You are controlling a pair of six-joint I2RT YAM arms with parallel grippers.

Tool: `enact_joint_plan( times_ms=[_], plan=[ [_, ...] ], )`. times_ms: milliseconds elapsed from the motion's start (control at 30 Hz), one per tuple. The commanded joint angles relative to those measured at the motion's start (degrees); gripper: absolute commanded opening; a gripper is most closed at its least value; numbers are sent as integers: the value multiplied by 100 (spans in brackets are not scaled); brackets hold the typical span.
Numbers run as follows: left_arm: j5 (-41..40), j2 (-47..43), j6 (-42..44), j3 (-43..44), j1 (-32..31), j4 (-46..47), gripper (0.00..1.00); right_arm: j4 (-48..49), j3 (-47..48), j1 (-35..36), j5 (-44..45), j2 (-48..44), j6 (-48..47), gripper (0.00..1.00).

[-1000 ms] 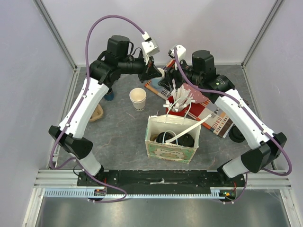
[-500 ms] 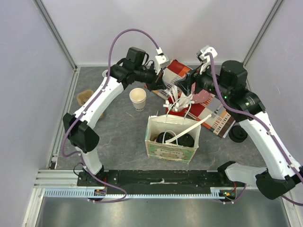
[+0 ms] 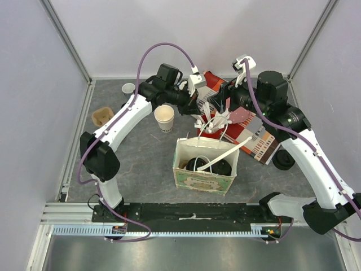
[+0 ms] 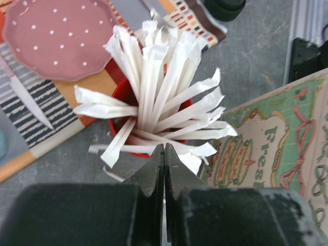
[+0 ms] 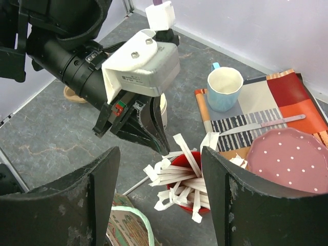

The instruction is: Pack the takeout coffee

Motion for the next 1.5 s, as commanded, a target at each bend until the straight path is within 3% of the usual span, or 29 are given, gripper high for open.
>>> enact_joint_plan(
  times_ms=[0, 300, 433, 567, 767, 1033, 1467],
  plan=[
    [594, -150, -655, 101, 69, 650, 2, 14, 251, -9, 114, -50, 133, 72],
    [374, -107, -542, 102, 175, 659, 2, -47, 242, -26, 176, -41, 186, 73],
    [681, -150, -963, 1038, 428, 432, 2, -48, 321, -52, 263, -50, 195, 73],
    [919, -405, -763, 1587, 711, 54, 2, -91, 365, -88, 185, -6, 82, 72],
    [1252, -1046, -147, 1263, 755, -335, 2, -153, 803, -79, -385, 626, -419, 70],
    [1464, -1029, -762, 1350, 764, -88, 2, -548, 1639, 246, -598, 1496, -1105, 73],
    [1333, -924, -939, 1288, 764, 97, 2, -1066, 1982, 413, -792, 1699, -1693, 68]
  ],
)
